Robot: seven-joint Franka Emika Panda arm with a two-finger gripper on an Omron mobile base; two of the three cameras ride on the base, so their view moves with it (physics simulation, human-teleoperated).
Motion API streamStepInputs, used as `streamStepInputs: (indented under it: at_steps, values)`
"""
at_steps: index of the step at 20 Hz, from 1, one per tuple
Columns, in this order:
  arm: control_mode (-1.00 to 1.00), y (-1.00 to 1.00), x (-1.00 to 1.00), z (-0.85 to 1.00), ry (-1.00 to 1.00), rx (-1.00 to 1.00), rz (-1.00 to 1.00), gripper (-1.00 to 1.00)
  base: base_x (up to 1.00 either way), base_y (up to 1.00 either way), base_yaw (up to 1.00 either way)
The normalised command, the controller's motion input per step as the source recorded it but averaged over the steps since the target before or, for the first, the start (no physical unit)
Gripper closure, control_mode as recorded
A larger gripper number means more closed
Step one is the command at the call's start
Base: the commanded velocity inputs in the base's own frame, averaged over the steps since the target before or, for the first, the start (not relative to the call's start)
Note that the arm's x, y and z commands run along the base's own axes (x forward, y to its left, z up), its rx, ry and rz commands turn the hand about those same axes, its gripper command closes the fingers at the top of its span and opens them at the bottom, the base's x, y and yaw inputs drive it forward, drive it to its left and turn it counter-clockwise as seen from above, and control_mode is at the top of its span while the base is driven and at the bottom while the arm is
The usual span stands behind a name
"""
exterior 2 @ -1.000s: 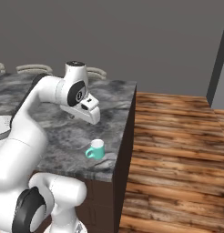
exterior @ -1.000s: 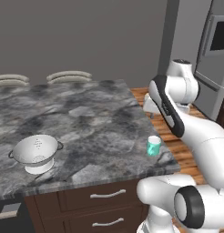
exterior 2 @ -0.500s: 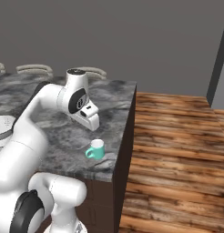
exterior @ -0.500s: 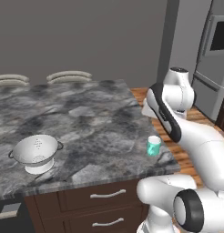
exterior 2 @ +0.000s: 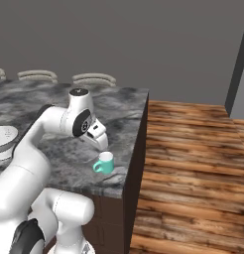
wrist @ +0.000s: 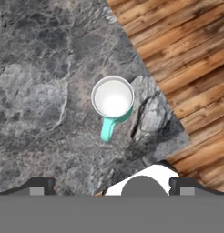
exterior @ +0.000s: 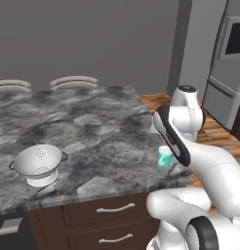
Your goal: Pick the mug from the counter and place it inside the microwave. Then close the microwave.
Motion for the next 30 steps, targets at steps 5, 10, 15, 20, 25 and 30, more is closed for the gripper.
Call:
streamStepInputs:
  at_steps: [5,10,15,20,25,30]
  values:
    - [-1.00,0.00,0.21,-0.03,0.00,-0.08,0.00,-1.00,0.00,0.00,0.00]
    - [-1.00,0.00,0.29,-0.28,0.00,0.00,0.00,-1.00,0.00,0.00,0.00]
    - [-1.00,0.00,0.23,-0.50,0.00,0.00,0.00,-1.00,0.00,0.00,0.00]
    - [-1.00,0.00,0.03,-0.45,0.02,0.00,0.00,-1.00,0.00,0.00,0.00]
    - [-1.00,0.00,0.00,-0.37,0.01,0.00,0.00,-1.00,0.00,0.00,0.00]
    - [-1.00,0.00,0.00,-0.19,0.00,0.00,0.00,-1.00,0.00,0.00,0.00]
